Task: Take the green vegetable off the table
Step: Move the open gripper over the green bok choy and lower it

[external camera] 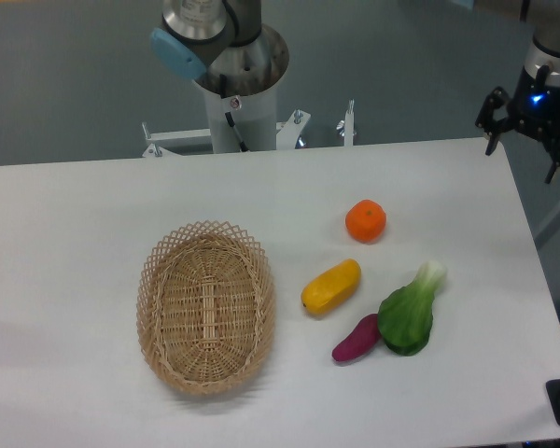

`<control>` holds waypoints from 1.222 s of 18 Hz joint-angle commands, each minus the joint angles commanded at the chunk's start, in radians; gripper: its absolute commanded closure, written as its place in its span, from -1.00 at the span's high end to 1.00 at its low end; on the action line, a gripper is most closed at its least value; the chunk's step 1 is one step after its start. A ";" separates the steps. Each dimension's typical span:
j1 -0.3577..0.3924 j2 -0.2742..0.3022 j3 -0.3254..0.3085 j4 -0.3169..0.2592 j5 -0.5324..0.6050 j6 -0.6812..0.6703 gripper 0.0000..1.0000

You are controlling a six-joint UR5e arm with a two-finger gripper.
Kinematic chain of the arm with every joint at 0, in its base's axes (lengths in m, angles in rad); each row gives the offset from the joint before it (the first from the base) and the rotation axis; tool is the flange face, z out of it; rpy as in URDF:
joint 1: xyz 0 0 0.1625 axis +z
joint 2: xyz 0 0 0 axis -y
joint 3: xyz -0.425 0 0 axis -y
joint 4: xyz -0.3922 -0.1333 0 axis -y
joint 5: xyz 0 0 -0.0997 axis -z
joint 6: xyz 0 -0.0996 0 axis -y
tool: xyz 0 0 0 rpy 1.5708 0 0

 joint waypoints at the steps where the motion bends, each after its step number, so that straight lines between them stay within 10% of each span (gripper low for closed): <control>1: -0.002 0.000 -0.002 0.002 0.000 0.000 1.00; 22: -0.077 -0.043 -0.155 0.172 -0.002 -0.170 1.00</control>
